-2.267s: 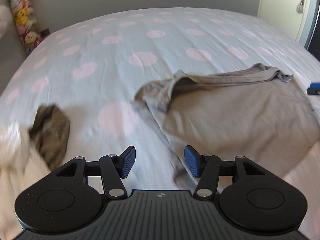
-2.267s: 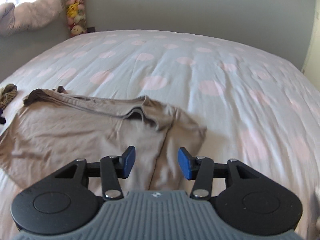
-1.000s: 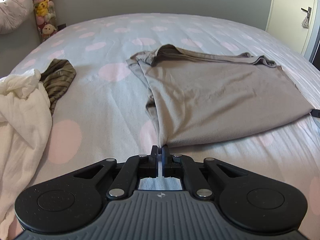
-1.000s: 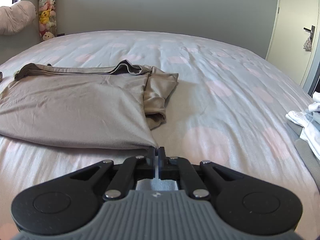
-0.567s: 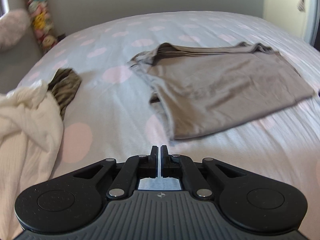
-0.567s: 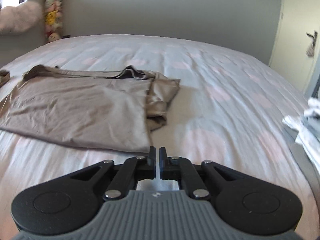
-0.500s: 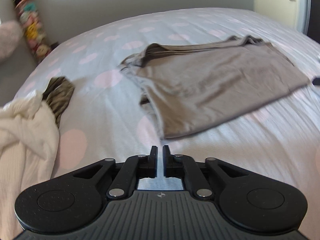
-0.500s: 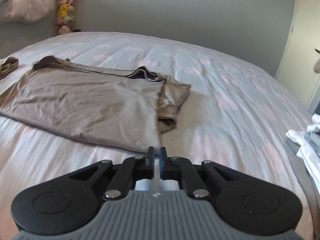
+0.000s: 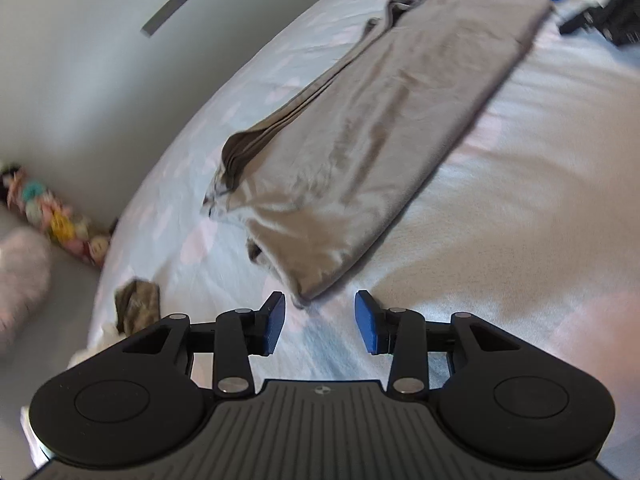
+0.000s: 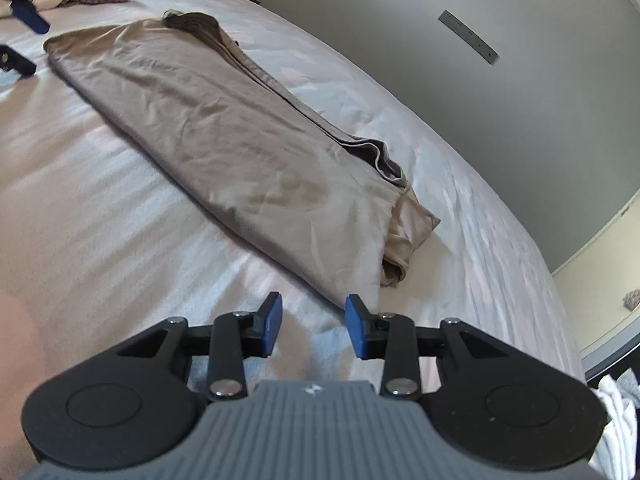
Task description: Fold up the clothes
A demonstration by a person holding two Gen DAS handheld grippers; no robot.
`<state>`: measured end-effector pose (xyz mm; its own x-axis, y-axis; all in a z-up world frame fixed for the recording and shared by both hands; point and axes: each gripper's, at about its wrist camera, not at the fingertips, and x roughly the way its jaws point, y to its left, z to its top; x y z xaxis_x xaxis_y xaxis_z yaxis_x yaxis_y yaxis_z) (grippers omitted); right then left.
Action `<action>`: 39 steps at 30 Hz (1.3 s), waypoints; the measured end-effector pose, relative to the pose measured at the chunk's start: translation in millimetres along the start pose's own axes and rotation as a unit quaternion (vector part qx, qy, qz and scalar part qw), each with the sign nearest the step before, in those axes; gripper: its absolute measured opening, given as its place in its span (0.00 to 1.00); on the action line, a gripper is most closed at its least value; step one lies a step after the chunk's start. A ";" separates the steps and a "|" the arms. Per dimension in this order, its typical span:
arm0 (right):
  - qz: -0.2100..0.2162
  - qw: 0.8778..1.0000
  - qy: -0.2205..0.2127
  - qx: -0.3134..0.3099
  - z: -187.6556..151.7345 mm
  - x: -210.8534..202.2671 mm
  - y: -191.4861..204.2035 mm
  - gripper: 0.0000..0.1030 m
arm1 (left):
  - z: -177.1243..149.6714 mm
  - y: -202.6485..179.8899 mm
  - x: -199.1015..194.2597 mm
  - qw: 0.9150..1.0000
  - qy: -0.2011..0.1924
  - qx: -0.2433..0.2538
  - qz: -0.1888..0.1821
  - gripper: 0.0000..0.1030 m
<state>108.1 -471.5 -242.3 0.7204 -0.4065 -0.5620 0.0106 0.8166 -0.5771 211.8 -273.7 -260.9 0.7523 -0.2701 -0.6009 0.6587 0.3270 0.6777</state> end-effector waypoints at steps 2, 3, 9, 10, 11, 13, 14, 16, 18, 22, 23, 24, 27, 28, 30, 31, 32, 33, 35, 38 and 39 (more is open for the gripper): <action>-0.011 0.999 -0.004 -0.040 0.3 1.3 8.5 0.37 | 1.7 -11.8 3.7 0.998 -0.008 0.050 0.023 0.35; -0.017 0.998 -0.007 -0.058 0.4 2.6 12.2 0.37 | 2.4 -17.6 5.7 0.997 -0.013 0.075 0.035 0.35; -0.032 0.993 -0.022 -0.108 1.2 13.2 18.1 0.37 | 6.8 -21.6 23.0 0.993 -0.024 0.106 0.054 0.34; -0.035 0.993 -0.024 -0.113 1.6 15.6 18.3 0.37 | 7.1 -20.9 25.5 0.992 -0.026 0.106 0.057 0.34; -0.039 0.992 -0.027 -0.116 2.2 18.4 18.4 0.37 | 7.5 -20.4 28.0 0.992 -0.027 0.104 0.059 0.34; -0.048 0.992 -0.029 -0.116 4.2 23.8 19.0 0.37 | 8.6 -20.5 31.4 0.993 -0.029 0.097 0.065 0.30; -0.054 0.991 -0.031 -0.117 5.2 26.4 19.4 0.37 | 9.3 -20.8 32.7 0.993 -0.030 0.094 0.067 0.29; -0.065 0.990 -0.036 -0.118 6.8 31.1 20.3 0.37 | 11.1 -21.2 35.2 0.994 -0.032 0.086 0.067 0.21; -0.077 0.989 -0.043 -0.120 7.4 34.6 21.3 0.37 | 12.3 -21.3 37.1 0.994 -0.034 0.082 0.070 0.20; -0.081 0.988 -0.052 -0.120 6.2 35.2 19.4 0.37 | 10.4 -19.2 36.4 0.993 -0.039 0.082 0.071 0.20; -0.079 0.988 -0.050 -0.121 6.4 34.1 18.0 0.37 | 9.3 -19.2 35.3 0.993 -0.039 0.086 0.070 0.20; -0.078 0.988 -0.047 -0.123 6.6 32.7 16.8 0.38 | 7.6 -20.0 33.7 0.992 -0.039 0.097 0.071 0.20; -0.079 0.986 -0.030 -0.147 5.3 30.2 16.2 0.38 | 3.3 -18.8 32.0 0.991 -0.040 0.108 0.067 0.20; -0.079 0.984 -0.024 -0.155 5.6 29.3 16.2 0.38 | 3.3 -17.9 31.9 0.991 -0.039 0.107 0.064 0.20; -0.079 0.981 -0.015 -0.174 6.7 27.9 17.6 0.38 | 5.1 -19.8 33.0 0.990 -0.035 0.120 0.066 0.20; -0.079 0.979 -0.015 -0.187 6.3 28.0 19.8 0.38 | 5.8 -22.4 33.5 0.988 -0.035 0.130 0.069 0.20; -0.080 0.977 -0.015 -0.200 5.9 28.1 22.0 0.38 | 6.3 -24.7 34.2 0.987 -0.036 0.137 0.073 0.20; -0.081 0.974 -0.018 -0.211 6.0 29.1 24.5 0.38 | 6.8 -26.6 35.2 0.986 -0.037 0.141 0.076 0.20; -0.082 0.973 -0.023 -0.216 9.3 34.1 26.1 0.38 | 8.4 -25.8 38.1 0.987 -0.037 0.137 0.077 0.20; -0.082 0.979 -0.024 -0.187 14.6 40.8 21.2 0.37 | 11.2 -20.2 40.9 0.990 -0.038 0.112 0.071 0.20; -0.081 0.980 -0.025 -0.180 14.5 41.0 20.1 0.33 | 11.5 -18.3 40.9 0.992 -0.039 0.103 0.068 0.20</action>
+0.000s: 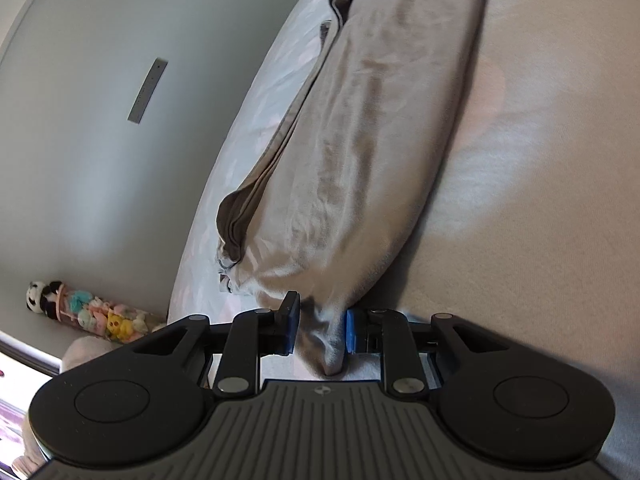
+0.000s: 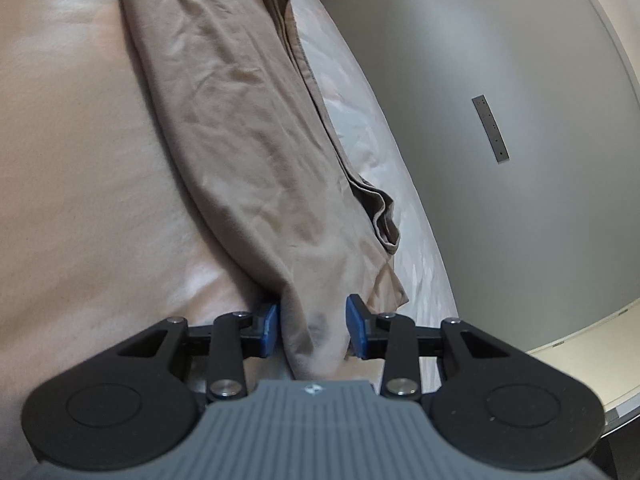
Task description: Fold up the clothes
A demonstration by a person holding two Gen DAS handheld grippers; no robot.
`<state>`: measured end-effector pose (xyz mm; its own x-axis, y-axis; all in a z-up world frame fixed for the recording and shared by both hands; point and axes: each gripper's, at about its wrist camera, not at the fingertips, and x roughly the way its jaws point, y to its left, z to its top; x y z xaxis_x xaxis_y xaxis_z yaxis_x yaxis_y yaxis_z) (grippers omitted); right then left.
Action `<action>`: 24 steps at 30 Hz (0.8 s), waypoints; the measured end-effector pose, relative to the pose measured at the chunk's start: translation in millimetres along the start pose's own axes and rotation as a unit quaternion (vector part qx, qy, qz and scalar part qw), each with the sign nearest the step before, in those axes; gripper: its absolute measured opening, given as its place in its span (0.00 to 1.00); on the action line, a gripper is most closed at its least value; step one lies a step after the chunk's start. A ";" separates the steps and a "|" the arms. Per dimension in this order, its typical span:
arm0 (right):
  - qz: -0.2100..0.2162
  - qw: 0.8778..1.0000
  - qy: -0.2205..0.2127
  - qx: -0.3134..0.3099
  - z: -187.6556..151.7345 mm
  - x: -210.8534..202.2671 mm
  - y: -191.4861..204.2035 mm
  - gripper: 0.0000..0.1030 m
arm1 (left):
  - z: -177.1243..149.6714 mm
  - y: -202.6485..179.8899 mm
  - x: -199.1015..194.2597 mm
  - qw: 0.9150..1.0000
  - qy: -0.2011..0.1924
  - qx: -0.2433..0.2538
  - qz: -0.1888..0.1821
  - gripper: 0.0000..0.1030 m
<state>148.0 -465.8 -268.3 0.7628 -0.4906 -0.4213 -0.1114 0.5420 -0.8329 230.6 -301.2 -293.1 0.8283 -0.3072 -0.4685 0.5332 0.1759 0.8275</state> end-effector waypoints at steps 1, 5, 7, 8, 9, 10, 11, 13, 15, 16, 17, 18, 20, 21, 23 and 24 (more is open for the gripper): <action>0.005 1.000 -0.002 0.006 -0.8 -0.3 -0.4 0.25 | -0.3 2.6 0.2 1.000 0.000 -0.011 -0.004 0.20; 0.017 0.999 -0.004 0.032 -0.5 -2.8 -3.6 0.07 | -0.3 17.1 -1.0 0.997 0.005 -0.068 -0.038 0.06; 0.019 0.998 -0.004 0.054 -0.1 -4.3 -10.3 0.05 | -0.7 21.4 -3.7 0.995 0.005 -0.085 -0.047 0.02; 0.022 0.998 -0.003 0.061 -0.1 -5.6 -13.9 0.05 | -1.2 23.6 -5.3 0.995 0.006 -0.089 -0.051 0.02; 0.025 0.998 -0.002 0.065 -0.2 -7.2 -17.7 0.05 | -1.6 26.4 -6.8 0.994 0.007 -0.093 -0.057 0.01; 0.029 0.997 0.000 0.069 -0.3 -8.8 -21.5 0.04 | -1.7 30.3 -8.8 0.993 0.009 -0.097 -0.061 0.01; 0.032 0.997 0.000 0.070 0.1 -10.0 -26.2 0.04 | -1.2 35.6 -12.4 0.993 0.008 -0.100 -0.063 0.01; 0.040 0.997 -0.002 0.071 1.3 -11.0 -38.0 0.04 | 0.4 46.7 -21.5 0.992 0.002 -0.106 -0.067 0.01; 0.043 0.997 -0.006 0.068 2.2 -21.0 -46.8 0.04 | 1.3 54.5 -31.8 0.992 -0.006 -0.099 -0.072 0.01; 0.045 0.997 -0.008 0.065 2.8 -27.9 -48.1 0.04 | 1.0 56.5 -37.0 0.993 -0.008 -0.089 -0.076 0.01; 0.049 0.997 -0.009 0.061 3.2 -34.3 -50.5 0.04 | 0.4 58.3 -42.2 0.994 -0.009 -0.080 -0.080 0.01; 0.058 0.997 -0.008 0.059 3.7 -39.2 -54.8 0.04 | -0.9 59.6 -48.2 0.994 -0.010 -0.070 -0.084 0.01; 0.083 0.995 -0.001 0.051 3.4 -47.9 -64.8 0.04 | -4.6 61.5 -61.9 0.994 -0.009 -0.051 -0.095 0.01; 0.093 0.995 0.002 0.047 2.7 -53.5 -68.5 0.04 | -6.3 61.3 -70.2 0.994 -0.007 -0.043 -0.101 0.01; 0.115 0.992 0.009 0.041 0.6 -73.0 -68.6 0.04 | -9.6 59.9 -87.4 0.993 0.000 -0.028 -0.114 0.01; 0.123 0.992 0.012 0.038 -1.0 -84.2 -66.7 0.04 | -11.2 57.4 -96.8 0.992 0.004 -0.020 -0.122 0.01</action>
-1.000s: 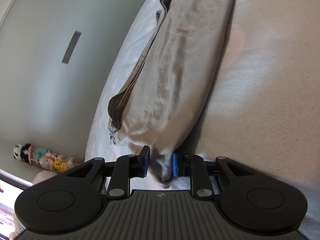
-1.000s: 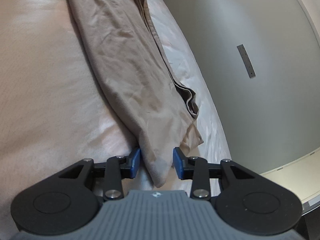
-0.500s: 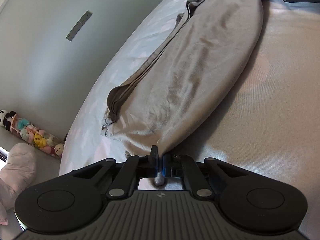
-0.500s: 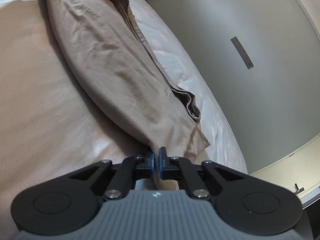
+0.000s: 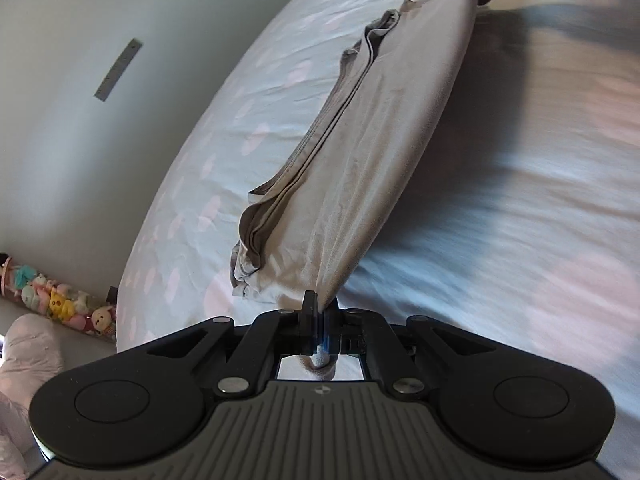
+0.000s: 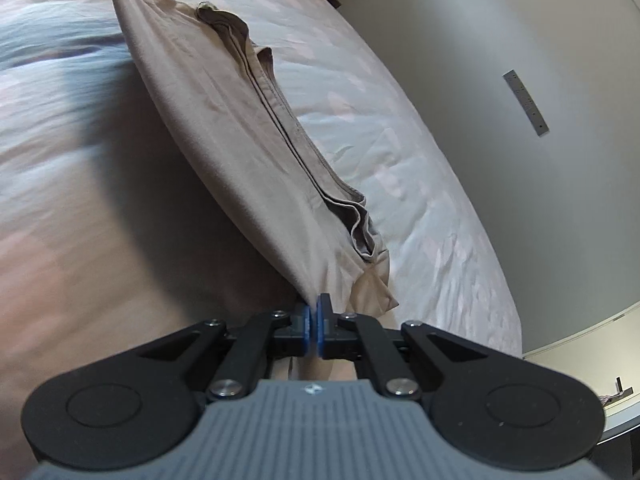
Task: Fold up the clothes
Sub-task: 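Lift the shirt end with both grippers, fold it over and release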
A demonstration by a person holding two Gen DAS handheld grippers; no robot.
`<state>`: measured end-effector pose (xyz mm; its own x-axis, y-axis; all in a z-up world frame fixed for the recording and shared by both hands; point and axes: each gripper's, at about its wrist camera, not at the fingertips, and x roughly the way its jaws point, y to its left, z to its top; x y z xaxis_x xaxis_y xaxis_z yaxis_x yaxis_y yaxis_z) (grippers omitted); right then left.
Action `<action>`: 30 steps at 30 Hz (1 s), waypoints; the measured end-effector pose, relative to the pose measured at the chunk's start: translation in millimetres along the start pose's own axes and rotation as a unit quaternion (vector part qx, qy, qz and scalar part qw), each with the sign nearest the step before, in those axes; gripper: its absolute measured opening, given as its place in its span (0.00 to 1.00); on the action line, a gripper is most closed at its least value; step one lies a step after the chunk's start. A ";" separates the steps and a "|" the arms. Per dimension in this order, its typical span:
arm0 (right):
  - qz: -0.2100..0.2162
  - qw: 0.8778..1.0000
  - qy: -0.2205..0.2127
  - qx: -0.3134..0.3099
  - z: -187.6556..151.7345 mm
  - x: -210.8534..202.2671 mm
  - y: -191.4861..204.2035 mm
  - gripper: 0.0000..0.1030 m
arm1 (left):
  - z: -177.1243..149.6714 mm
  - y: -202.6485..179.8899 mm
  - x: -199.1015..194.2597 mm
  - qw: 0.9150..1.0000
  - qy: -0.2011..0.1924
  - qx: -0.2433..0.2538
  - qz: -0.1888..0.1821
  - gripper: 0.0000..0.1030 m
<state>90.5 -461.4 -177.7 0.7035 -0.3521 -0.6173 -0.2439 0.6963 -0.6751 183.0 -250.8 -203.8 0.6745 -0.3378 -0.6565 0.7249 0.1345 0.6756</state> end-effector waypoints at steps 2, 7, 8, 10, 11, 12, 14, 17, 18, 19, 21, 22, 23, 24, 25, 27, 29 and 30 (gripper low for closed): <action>0.015 1.000 0.007 -0.008 -4.4 -19.2 8.9 0.04 | -3.7 -11.0 -17.4 1.000 0.011 0.012 -0.014 0.01; 0.049 0.998 0.022 -0.016 -20.1 -60.8 33.0 0.04 | -13.2 -38.3 -57.7 0.998 0.040 0.022 -0.035 0.01; 0.056 0.998 0.026 -0.016 -24.4 -67.5 37.8 0.04 | -15.2 -44.0 -64.9 0.998 0.044 0.022 -0.036 0.01; 0.072 0.997 0.035 -0.021 -31.2 -82.0 48.9 0.04 | -18.4 -54.6 -75.4 0.997 0.055 0.027 -0.042 0.01; 0.080 0.996 0.039 -0.023 -33.7 -88.7 53.9 0.04 | -19.8 -59.7 -80.3 0.997 0.060 0.029 -0.046 0.01; 0.089 0.995 0.042 -0.022 -36.1 -93.6 57.9 0.04 | -21.6 -64.7 -82.4 0.996 0.065 0.034 -0.050 0.01; 0.107 0.993 0.052 -0.017 -39.2 -98.1 64.7 0.04 | -25.7 -74.4 -80.7 0.994 0.074 0.050 -0.059 0.01; 0.135 0.988 0.073 -0.006 -39.9 -88.0 71.0 0.04 | -30.8 -86.3 -67.9 0.990 0.092 0.079 -0.076 0.01; 0.141 0.987 0.079 -0.005 -39.0 -82.7 72.8 0.04 | -32.0 -88.6 -63.9 0.988 0.097 0.087 -0.083 0.01; 0.145 0.986 0.085 -0.008 -37.9 -77.4 74.7 0.04 | -32.4 -89.4 -60.9 0.987 0.102 0.092 -0.089 0.01; 0.153 0.983 0.097 -0.014 -37.4 -72.2 78.4 0.04 | -33.1 -89.8 -55.2 0.984 0.110 0.095 -0.103 0.01; 0.157 0.982 0.102 -0.014 -37.4 -70.5 78.8 0.04 | -34.0 -89.7 -52.5 0.983 0.114 0.094 -0.110 0.01; 0.162 0.981 0.107 -0.011 -37.8 -68.3 78.5 0.04 | -35.2 -90.1 -50.2 0.982 0.119 0.092 -0.117 0.01; 0.168 0.979 0.111 -0.009 -38.4 -65.8 78.2 0.05 | -36.6 -90.8 -48.1 0.981 0.123 0.090 -0.122 0.01; 0.173 0.978 0.116 -0.006 -39.1 -64.1 78.0 0.05 | -37.7 -91.2 -45.1 0.979 0.129 0.089 -0.128 0.01; 0.179 0.976 0.121 0.000 -40.5 -63.8 77.6 0.06 | -39.0 -93.7 -41.0 0.977 0.141 0.093 -0.133 0.02; 0.180 0.976 0.125 0.005 -41.6 -64.7 76.3 0.10 | -39.7 -95.1 -40.7 0.976 0.144 0.097 -0.133 0.02; 0.179 0.975 0.127 0.008 -42.2 -65.2 75.6 0.11 | -40.2 -95.7 -41.3 0.975 0.146 0.099 -0.132 0.03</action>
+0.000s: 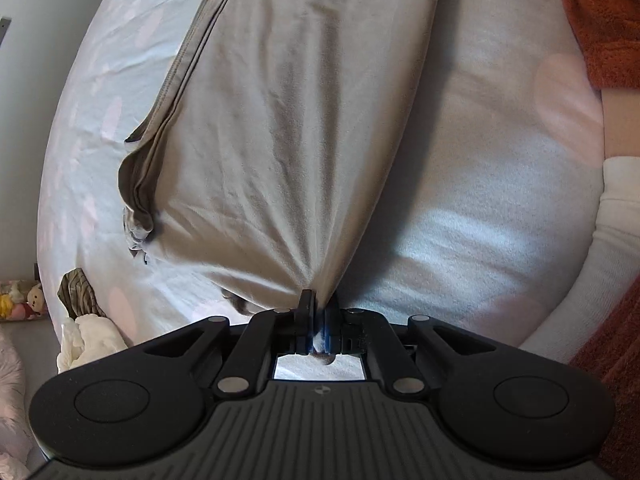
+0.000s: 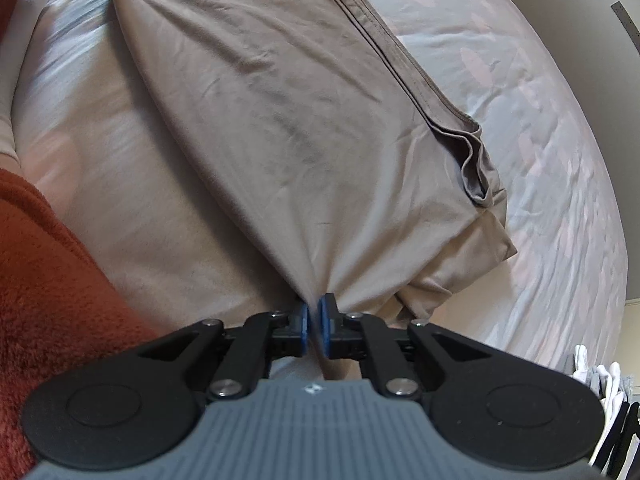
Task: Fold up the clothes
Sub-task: 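Lift the shirt end with both grippers, fold it over and release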
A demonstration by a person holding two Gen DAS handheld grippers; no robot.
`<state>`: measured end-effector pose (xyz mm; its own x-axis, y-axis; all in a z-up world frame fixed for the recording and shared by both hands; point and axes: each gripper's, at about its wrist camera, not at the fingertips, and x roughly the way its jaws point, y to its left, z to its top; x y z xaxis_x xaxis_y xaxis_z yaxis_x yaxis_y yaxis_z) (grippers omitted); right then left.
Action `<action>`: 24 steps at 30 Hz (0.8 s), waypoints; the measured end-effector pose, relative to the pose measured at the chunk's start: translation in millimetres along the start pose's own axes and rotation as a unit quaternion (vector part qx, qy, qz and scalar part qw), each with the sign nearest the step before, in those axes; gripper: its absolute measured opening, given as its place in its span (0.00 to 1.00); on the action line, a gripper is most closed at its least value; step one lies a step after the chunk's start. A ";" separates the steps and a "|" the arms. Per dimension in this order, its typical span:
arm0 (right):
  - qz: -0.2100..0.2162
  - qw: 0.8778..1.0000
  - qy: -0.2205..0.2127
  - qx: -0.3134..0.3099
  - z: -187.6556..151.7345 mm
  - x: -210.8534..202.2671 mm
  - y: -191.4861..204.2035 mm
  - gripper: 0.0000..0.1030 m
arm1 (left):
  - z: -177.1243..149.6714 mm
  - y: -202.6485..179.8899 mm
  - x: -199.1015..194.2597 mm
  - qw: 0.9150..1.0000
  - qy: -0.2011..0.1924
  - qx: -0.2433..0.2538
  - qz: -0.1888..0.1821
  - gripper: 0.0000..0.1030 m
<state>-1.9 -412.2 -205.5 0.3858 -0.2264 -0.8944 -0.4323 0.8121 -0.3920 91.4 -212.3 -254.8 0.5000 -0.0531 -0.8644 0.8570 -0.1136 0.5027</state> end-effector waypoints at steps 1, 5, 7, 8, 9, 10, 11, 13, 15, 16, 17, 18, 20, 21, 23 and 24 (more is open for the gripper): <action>-0.001 1.000 0.000 0.004 -1.1 -1.0 -0.8 0.13 | -0.4 -1.0 -0.5 1.000 0.002 0.002 0.003 0.06; -0.007 0.999 -0.012 0.033 -8.8 -13.5 -4.4 0.24 | -2.5 -7.1 -5.9 1.000 0.012 0.015 0.021 0.18; -0.008 0.999 -0.018 0.048 -12.3 -21.0 -6.9 0.33 | -4.5 -6.7 -12.3 1.000 0.014 0.012 0.024 0.30; -0.010 0.998 -0.023 0.054 -14.3 -25.7 -8.0 0.34 | -5.8 -5.0 -16.3 1.000 0.011 0.007 0.023 0.32; -0.012 0.998 -0.028 0.060 -16.3 -30.7 -9.0 0.36 | -7.3 -1.8 -22.0 1.000 0.004 -0.004 0.020 0.36; -0.014 0.997 -0.034 0.066 -18.4 -35.7 -10.0 0.38 | -9.5 2.4 -28.3 1.000 -0.002 -0.019 0.016 0.39; -0.016 0.996 -0.040 0.073 -20.4 -41.1 -11.0 0.38 | -11.8 7.0 -34.5 0.999 -0.008 -0.036 0.012 0.39; -0.018 0.995 -0.053 0.087 -24.8 -52.6 -13.5 0.39 | -17.9 17.6 -46.4 0.997 -0.024 -0.076 0.005 0.40; -0.018 0.993 -0.065 0.101 -28.9 -63.6 -16.7 0.43 | -24.1 27.8 -57.6 0.992 -0.043 -0.118 0.005 0.41; -0.021 0.991 -0.074 0.110 -30.3 -69.1 -18.7 0.44 | -26.9 33.2 -63.5 0.989 -0.053 -0.139 0.004 0.42; -0.024 0.989 -0.084 0.123 -30.9 -74.0 -21.4 0.44 | -29.1 39.1 -69.0 0.985 -0.064 -0.162 0.001 0.42; -0.027 0.985 -0.096 0.138 -31.2 -78.7 -24.6 0.44 | -30.9 45.6 -74.3 0.980 -0.078 -0.186 -0.003 0.42; -0.030 0.976 -0.127 0.175 -29.6 -87.9 -32.2 0.42 | -32.0 59.5 -82.9 0.965 -0.111 -0.236 -0.014 0.42; -0.031 0.971 -0.141 0.190 -27.4 -90.3 -35.3 0.41 | -31.8 66.1 -85.6 0.957 -0.126 -0.260 -0.020 0.42; -0.039 0.962 -0.161 0.216 -20.2 -91.0 -40.0 0.38 | -28.2 77.7 -85.2 0.944 -0.145 -0.294 -0.030 0.42; -0.041 0.959 -0.167 0.226 -15.7 -89.2 -41.6 0.29 | -25.1 82.2 -83.4 0.939 -0.148 -0.308 -0.029 0.42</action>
<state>-31.1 -434.2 -112.8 0.6763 -0.1763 -0.7152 -0.0200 0.9662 -0.2571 123.3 -192.3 -141.1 0.4714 -0.3491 -0.8098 0.8372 0.4659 0.2865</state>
